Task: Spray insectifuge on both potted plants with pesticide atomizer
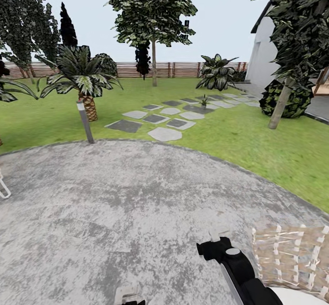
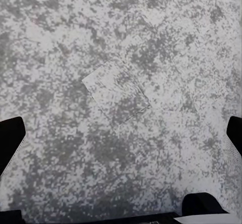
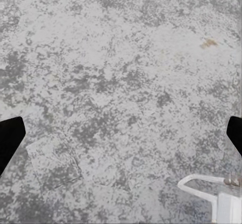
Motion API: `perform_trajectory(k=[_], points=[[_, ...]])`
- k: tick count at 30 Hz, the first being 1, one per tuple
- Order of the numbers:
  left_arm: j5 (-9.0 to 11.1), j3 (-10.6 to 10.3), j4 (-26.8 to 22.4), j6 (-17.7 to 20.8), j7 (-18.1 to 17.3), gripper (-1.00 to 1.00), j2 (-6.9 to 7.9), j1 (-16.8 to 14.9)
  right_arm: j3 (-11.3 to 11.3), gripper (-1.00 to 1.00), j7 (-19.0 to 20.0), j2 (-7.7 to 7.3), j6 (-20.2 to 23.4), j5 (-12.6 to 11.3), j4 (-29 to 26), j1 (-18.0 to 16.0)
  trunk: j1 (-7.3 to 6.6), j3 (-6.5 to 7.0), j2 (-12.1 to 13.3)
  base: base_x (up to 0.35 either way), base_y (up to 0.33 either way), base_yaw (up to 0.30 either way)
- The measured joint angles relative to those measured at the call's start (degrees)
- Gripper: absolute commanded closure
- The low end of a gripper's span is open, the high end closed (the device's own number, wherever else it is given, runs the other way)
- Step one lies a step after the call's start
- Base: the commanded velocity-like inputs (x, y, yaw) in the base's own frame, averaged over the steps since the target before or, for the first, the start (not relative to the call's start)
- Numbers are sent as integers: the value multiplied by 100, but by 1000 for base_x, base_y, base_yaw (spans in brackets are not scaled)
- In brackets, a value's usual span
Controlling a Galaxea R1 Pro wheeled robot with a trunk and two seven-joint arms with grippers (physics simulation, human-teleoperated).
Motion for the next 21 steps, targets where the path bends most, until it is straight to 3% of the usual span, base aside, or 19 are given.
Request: perform_trajectory(k=[21], points=[[-17, -9, 0, 6, 0, -100, 0, -1, -9, -100, -11, 0, -32, 9, 0, 0, 0, 0, 0, 320, 0, 0]])
